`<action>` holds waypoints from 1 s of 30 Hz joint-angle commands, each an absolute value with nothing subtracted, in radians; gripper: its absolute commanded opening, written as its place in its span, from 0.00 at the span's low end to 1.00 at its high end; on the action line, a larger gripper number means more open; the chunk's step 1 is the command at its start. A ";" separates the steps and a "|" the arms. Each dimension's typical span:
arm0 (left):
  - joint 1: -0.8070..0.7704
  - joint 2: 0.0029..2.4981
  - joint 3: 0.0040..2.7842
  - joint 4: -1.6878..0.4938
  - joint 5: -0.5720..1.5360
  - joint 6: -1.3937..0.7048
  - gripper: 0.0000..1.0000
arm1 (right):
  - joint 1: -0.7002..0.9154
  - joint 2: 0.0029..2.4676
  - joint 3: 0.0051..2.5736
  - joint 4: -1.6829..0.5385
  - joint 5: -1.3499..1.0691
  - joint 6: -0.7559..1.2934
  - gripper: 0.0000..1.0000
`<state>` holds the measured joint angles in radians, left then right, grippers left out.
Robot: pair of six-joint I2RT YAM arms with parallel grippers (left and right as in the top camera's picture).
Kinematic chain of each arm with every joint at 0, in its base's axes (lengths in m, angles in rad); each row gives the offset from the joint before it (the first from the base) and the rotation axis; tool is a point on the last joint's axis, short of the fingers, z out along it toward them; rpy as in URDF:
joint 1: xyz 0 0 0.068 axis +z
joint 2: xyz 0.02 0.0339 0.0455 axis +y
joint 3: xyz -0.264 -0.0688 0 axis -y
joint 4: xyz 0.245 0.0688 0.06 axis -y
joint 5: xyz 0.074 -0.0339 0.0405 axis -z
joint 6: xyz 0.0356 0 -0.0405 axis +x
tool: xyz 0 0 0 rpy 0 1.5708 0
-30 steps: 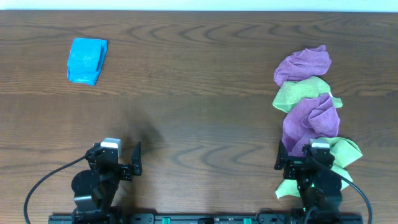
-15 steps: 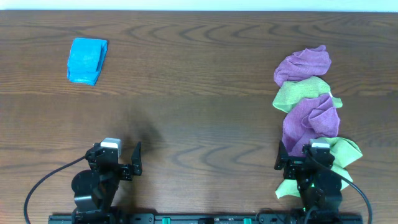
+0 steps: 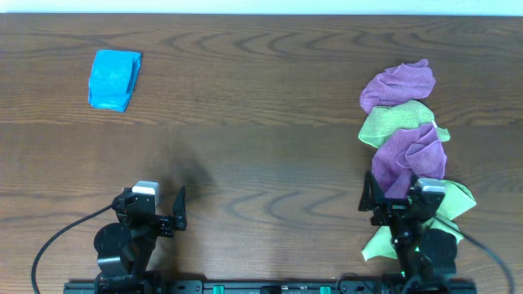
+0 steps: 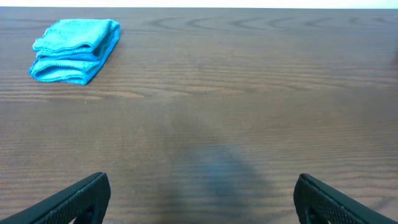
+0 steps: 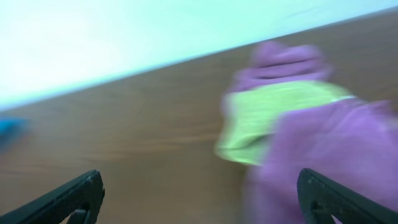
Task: Fold the cloth
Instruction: 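Reach the right gripper to the top purple cloth and grasp it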
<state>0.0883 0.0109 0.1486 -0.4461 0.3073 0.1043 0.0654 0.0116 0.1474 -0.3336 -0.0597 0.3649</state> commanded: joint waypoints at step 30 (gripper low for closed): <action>0.084 0.004 0.129 -0.449 0.307 0.101 0.95 | 0.057 1.247 0.908 -0.085 -0.179 0.293 0.99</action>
